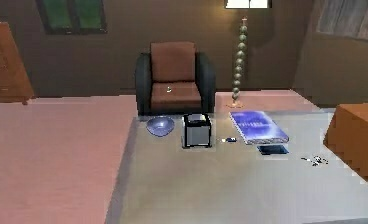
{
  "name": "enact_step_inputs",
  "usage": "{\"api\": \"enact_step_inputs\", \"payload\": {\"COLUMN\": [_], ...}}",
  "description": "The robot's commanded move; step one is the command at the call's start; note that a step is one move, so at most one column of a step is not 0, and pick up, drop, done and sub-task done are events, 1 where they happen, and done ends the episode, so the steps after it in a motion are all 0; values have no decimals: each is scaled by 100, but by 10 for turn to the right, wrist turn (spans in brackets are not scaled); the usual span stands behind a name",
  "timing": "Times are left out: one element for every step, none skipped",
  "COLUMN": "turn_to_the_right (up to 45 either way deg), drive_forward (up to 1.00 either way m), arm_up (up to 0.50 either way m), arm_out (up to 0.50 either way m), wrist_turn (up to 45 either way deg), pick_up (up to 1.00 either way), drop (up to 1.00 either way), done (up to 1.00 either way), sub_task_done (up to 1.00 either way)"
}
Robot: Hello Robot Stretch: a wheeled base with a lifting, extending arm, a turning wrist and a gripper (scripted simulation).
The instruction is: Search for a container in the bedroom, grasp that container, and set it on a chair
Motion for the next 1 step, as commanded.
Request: {"api": "enact_step_inputs", "payload": {"turn_to_the_right": [0], "drive_forward": [5], "arm_up": [0], "arm_out": [0], "wrist_turn": [0], "pick_up": [0], "drop": [0], "done": [0], "sub_task_done": [0]}}
